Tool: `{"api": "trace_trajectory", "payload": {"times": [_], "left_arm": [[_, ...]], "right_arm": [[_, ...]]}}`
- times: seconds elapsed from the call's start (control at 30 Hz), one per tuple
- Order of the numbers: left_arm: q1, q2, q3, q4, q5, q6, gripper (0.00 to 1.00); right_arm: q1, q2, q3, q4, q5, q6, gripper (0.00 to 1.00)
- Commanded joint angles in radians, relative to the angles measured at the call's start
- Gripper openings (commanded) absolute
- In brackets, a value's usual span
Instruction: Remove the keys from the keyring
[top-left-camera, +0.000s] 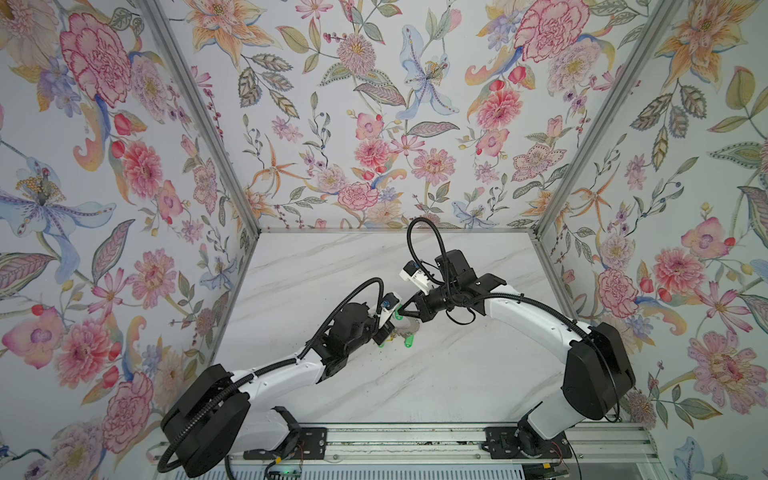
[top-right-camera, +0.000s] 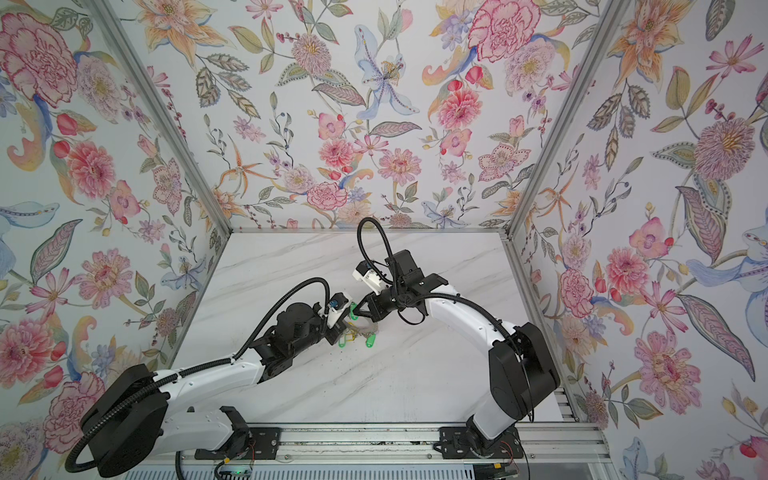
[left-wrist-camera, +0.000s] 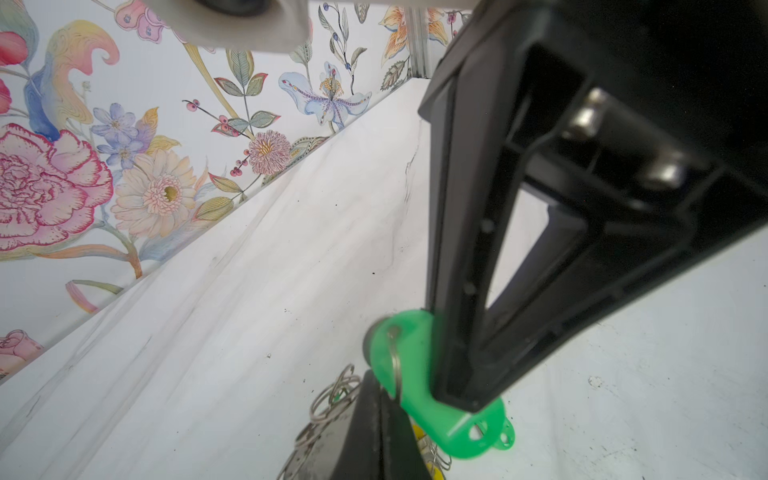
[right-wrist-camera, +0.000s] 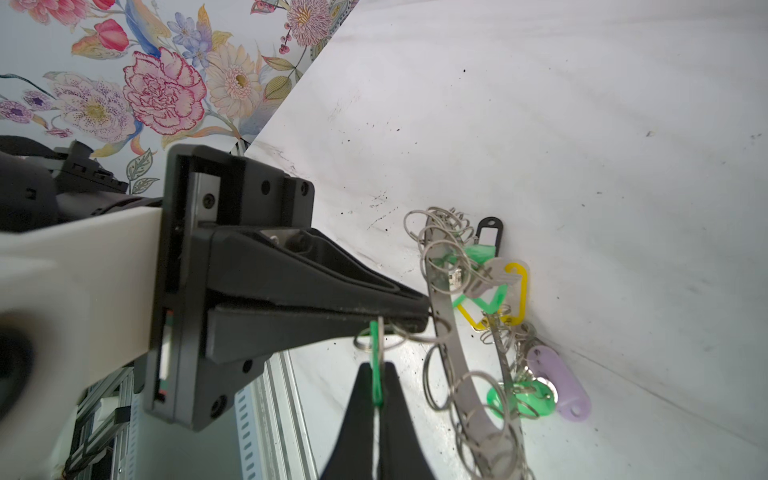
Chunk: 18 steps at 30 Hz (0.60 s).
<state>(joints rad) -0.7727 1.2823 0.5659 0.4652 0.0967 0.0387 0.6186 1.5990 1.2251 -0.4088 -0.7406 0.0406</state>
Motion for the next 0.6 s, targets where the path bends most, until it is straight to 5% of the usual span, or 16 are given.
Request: {"api": "trace_trajectory", "payload": {"times": [0.0, 0.27, 0.57], "left_arm": [[-0.017, -0.009, -0.020, -0.022, 0.029, 0.009, 0.00], [-0.017, -0.002, -0.034, -0.017, 0.049, -0.006, 0.00], [-0.017, 0.004, -0.034, -0.002, 0.054, -0.002, 0.00]], "right_arm": [[-0.005, 0.002, 0.045, 0.031, -0.053, -0.032, 0.00], [-0.087, -0.031, -0.008, 0.213, -0.088, 0.152, 0.00], [-0.124, -0.033, -0.033, 0.244, -0.077, 0.207, 0.00]]}}
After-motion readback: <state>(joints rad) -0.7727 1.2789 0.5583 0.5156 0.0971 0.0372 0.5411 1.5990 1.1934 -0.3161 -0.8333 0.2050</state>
